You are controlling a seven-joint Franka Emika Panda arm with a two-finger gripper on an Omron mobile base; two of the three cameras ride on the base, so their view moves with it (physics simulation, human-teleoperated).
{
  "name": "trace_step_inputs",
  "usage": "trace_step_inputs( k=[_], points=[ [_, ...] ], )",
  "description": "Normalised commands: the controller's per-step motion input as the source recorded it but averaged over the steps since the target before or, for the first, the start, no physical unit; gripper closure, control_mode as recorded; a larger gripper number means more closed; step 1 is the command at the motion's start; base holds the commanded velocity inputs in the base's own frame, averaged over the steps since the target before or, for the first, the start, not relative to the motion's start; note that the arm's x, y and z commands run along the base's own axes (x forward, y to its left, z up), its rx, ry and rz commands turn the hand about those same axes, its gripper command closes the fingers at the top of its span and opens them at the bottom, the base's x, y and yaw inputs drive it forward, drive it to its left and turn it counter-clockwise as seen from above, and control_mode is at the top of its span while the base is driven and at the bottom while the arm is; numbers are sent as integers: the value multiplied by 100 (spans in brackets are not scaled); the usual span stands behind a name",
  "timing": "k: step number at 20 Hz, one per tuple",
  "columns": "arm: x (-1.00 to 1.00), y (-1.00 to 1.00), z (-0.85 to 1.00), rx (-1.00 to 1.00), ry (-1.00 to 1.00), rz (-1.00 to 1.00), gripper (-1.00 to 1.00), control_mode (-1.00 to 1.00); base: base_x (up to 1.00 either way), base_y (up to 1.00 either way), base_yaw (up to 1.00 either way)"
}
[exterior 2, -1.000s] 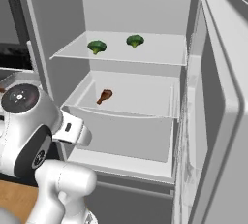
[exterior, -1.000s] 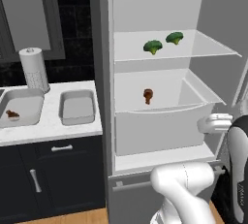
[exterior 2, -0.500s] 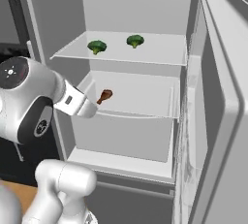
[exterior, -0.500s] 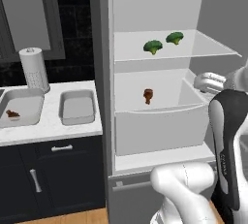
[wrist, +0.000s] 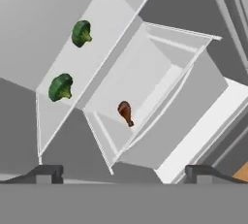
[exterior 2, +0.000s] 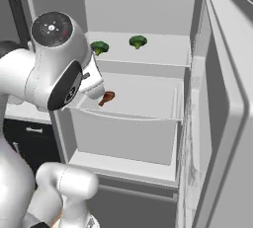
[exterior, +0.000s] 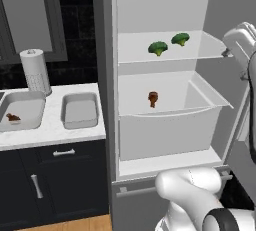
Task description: Place one broccoli and one chicken drumstick in each tupperware on the nearby counter, to pack two identical lunches.
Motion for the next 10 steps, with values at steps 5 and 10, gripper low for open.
trace_step_inputs(
  k=[5, 10],
  points=[
    [64, -2, 6, 19, 1, -6, -100, -100, 0, 0, 0],
    [99, -3, -10, 15, 3, -1, -100, -100, 0, 0, 0]
  ],
)
